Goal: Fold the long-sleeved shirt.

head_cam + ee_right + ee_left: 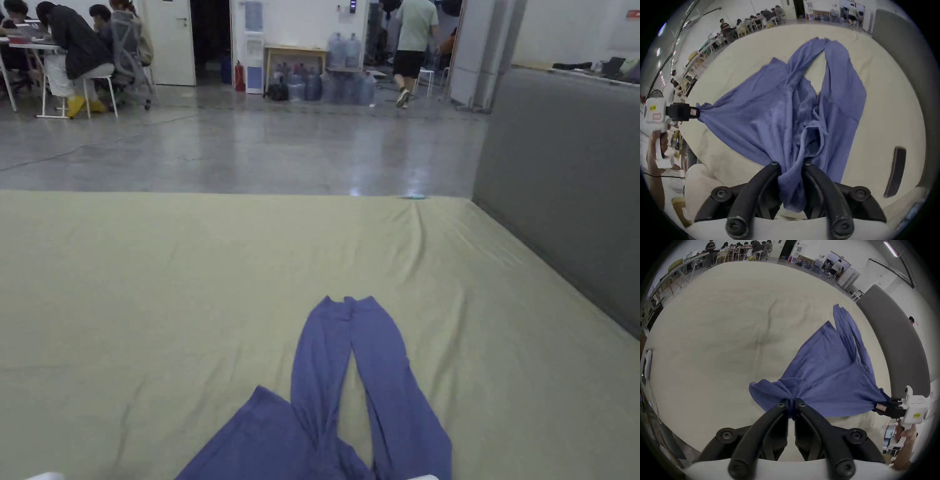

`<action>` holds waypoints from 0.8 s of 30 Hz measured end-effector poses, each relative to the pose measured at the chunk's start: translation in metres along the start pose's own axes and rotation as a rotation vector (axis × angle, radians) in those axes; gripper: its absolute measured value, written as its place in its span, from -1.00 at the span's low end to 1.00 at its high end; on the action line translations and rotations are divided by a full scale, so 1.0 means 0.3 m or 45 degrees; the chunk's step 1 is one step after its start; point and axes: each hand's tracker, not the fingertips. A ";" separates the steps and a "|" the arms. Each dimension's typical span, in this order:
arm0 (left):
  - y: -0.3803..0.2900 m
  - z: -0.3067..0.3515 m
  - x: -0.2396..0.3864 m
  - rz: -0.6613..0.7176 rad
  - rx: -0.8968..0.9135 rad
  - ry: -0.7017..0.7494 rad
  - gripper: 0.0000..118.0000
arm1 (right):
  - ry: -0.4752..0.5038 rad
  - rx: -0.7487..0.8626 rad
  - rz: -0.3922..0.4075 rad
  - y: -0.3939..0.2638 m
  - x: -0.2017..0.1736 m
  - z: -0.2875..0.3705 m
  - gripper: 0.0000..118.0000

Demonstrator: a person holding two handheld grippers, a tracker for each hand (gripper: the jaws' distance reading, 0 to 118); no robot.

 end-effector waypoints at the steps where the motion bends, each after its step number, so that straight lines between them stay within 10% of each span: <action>1: -0.019 -0.009 -0.013 0.003 -0.013 0.009 -1.00 | 0.007 -0.028 -0.024 -0.019 0.002 -0.022 -0.79; 13: -0.078 -0.167 -0.119 0.033 -0.136 0.071 -1.00 | -0.023 -0.175 -0.180 -0.076 0.010 -0.171 -0.79; 16: -0.071 -0.145 -0.108 0.030 -0.142 0.070 -1.00 | 0.015 -0.164 -0.219 -0.065 0.029 -0.135 -0.34; 18: -0.077 -0.082 -0.090 0.039 -0.123 0.060 -0.07 | 0.089 -0.053 -0.306 -0.068 0.045 -0.048 0.41; 20: -0.090 -0.009 -0.070 0.025 -0.046 0.074 0.98 | 0.081 0.070 -0.328 -0.085 0.047 0.058 0.57; 24: -0.150 0.111 -0.050 0.041 0.051 -0.062 0.93 | 0.115 0.185 -0.449 -0.170 0.056 0.201 0.57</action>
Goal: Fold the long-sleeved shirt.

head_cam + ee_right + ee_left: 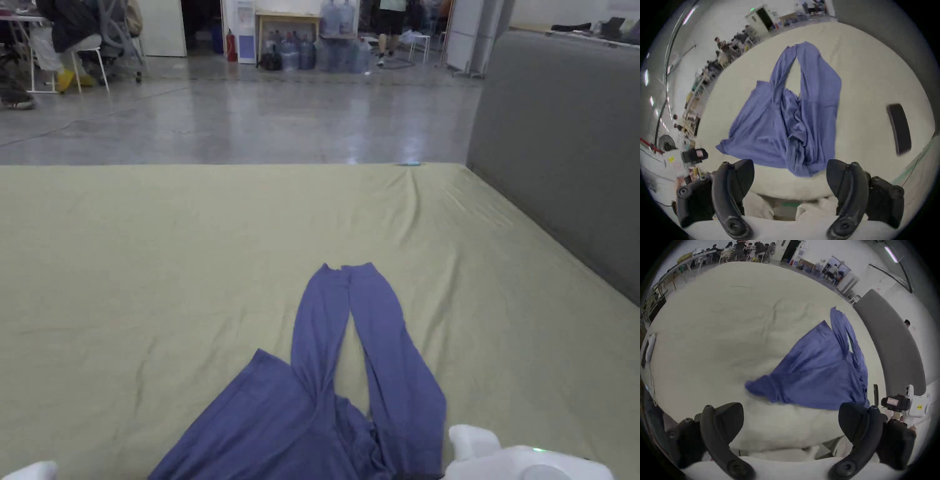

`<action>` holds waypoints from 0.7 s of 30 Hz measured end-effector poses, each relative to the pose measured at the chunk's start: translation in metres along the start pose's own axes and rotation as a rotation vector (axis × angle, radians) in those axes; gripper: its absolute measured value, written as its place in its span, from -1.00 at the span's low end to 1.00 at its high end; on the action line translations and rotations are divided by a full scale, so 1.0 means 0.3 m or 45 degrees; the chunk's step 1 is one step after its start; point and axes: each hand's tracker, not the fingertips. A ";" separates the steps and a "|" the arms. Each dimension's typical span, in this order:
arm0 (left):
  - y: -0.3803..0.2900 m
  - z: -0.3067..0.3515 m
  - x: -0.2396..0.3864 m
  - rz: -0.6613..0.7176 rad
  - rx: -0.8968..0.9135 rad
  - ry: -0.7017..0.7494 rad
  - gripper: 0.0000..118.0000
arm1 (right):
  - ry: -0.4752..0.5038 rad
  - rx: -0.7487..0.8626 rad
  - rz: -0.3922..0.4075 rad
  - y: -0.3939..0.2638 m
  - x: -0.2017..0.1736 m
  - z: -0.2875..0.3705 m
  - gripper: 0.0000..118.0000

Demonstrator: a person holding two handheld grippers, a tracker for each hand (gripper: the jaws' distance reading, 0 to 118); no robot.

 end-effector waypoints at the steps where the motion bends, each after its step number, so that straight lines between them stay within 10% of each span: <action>1: -0.019 0.008 0.004 0.004 -0.014 -0.008 0.90 | 0.024 -0.021 -0.046 -0.025 0.010 0.011 0.54; 2: -0.046 0.045 0.025 -0.004 -0.034 -0.005 0.64 | 0.036 -0.039 -0.065 -0.050 0.019 0.016 0.34; 4: -0.100 0.059 0.044 -0.076 -0.082 0.057 -0.70 | 0.031 -0.041 -0.051 -0.117 0.025 0.022 -0.68; 5: -0.120 0.063 0.053 -0.102 -0.069 0.095 -1.00 | 0.009 -0.039 -0.029 -0.143 0.019 0.018 -1.00; 21: -0.102 0.033 0.107 -0.063 -0.060 0.056 -1.00 | 0.074 -0.067 0.150 -0.204 -0.102 -0.014 -1.00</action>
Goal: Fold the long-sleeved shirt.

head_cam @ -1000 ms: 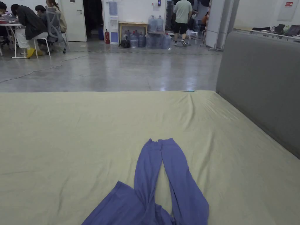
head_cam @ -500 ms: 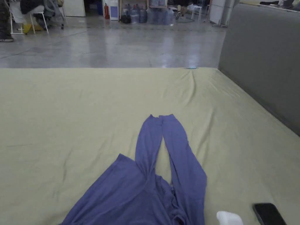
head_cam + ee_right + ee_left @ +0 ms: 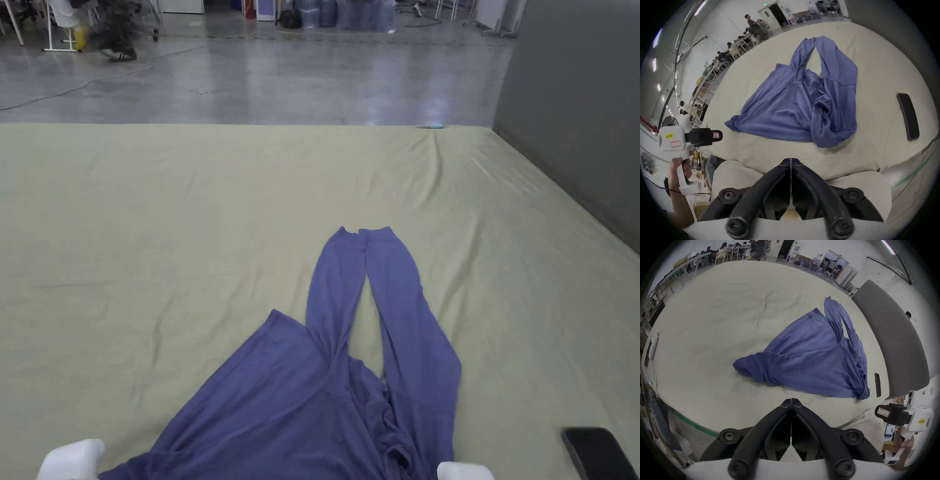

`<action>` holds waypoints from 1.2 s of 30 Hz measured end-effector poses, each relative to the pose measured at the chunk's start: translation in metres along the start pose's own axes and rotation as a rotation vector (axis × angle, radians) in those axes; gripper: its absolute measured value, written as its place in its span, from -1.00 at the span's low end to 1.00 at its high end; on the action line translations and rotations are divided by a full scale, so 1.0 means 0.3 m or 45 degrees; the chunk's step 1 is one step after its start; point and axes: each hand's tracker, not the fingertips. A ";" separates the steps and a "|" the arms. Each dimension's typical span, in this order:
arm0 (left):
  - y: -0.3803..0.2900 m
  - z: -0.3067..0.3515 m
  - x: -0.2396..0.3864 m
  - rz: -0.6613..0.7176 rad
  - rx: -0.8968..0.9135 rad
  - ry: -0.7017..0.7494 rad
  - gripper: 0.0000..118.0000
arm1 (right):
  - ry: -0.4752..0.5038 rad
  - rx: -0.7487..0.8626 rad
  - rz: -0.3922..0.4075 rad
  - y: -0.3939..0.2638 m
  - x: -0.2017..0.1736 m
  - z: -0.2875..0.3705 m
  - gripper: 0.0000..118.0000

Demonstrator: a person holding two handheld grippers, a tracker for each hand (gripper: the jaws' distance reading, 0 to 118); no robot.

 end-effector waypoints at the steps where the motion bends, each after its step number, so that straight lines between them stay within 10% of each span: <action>1: 0.010 -0.011 0.016 -0.003 -0.005 0.003 -1.00 | 0.003 -0.007 -0.001 -0.002 0.001 -0.005 -1.00; 11: 0.465 -0.226 0.224 -0.269 0.013 -0.010 -0.99 | -0.004 -0.055 -0.006 -0.032 0.009 -0.023 -1.00; 14: 0.636 -0.377 0.296 -0.254 -0.002 0.010 1.00 | 0.006 -0.071 -0.022 -0.051 0.013 -0.021 -1.00; 24: 0.814 -0.750 0.357 -0.158 -0.085 0.099 0.82 | 0.019 -0.099 -0.073 -0.080 0.037 -0.036 -1.00; 30: 0.779 -0.851 0.420 -0.526 -0.103 0.259 0.60 | -0.001 -0.087 -0.079 -0.030 0.072 -0.043 -1.00; 31: 0.773 -0.837 0.429 -0.520 -0.073 0.266 0.43 | -0.027 -0.067 -0.083 -0.007 0.080 -0.044 -1.00; 33: 0.775 -0.787 0.434 -0.478 -0.056 0.297 -0.65 | -0.111 -0.023 -0.083 0.044 0.100 -0.051 -1.00; 34: 0.781 -0.766 0.437 -0.481 -0.016 0.362 -1.00 | -0.139 -0.003 -0.091 0.078 0.113 -0.061 -0.80; 36: 0.800 -0.724 0.404 -0.370 -0.043 0.196 -1.00 | -0.177 0.022 -0.119 0.148 0.142 -0.085 0.71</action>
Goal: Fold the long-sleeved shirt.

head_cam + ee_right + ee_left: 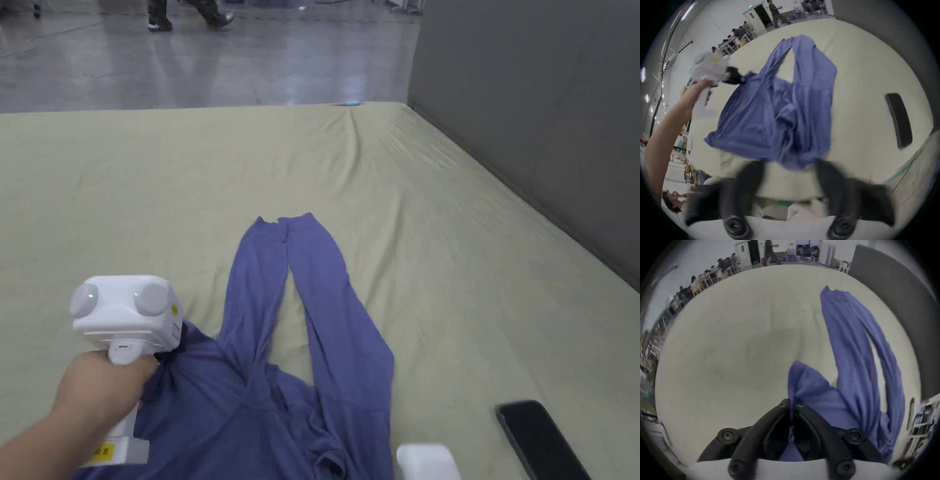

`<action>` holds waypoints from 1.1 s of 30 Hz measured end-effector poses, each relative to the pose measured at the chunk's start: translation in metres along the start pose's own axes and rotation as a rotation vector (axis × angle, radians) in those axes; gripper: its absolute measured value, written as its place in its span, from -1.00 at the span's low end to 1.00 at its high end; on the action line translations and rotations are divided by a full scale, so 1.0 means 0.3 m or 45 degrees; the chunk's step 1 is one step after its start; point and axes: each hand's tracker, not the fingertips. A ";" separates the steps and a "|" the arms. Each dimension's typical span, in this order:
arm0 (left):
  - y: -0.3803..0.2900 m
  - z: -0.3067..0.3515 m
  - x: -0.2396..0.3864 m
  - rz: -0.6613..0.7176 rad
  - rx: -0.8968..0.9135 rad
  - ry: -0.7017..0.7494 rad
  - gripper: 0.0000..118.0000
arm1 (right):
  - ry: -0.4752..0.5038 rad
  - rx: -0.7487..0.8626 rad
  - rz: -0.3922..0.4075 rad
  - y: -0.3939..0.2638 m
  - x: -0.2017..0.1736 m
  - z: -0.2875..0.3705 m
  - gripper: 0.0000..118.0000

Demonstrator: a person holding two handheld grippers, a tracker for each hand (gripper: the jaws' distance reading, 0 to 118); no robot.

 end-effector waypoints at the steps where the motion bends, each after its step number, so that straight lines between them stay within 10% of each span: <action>1: -0.017 0.047 -0.001 0.013 0.009 0.004 -1.00 | -0.022 -0.008 -0.009 0.038 0.002 -0.025 1.00; 5: -0.022 0.104 -0.016 0.006 -0.006 -0.048 -1.00 | -0.044 -0.013 0.040 0.131 -0.020 -0.099 0.93; 9: -0.016 0.122 -0.007 0.007 -0.007 -0.047 -1.00 | -0.093 -0.049 0.111 0.184 -0.080 -0.201 -0.50; 13: -0.007 0.130 -0.030 0.057 -0.014 -0.069 -1.00 | -0.123 -0.191 0.140 0.189 -0.074 -0.316 -0.88; 23: 0.113 0.501 -0.211 0.242 0.204 -0.256 -1.00 | -0.045 0.153 0.287 0.432 -0.030 0.214 -0.92; 33: 0.504 1.141 -0.355 0.406 0.611 -0.382 -1.00 | -0.085 0.484 0.370 1.197 -0.238 0.684 -0.92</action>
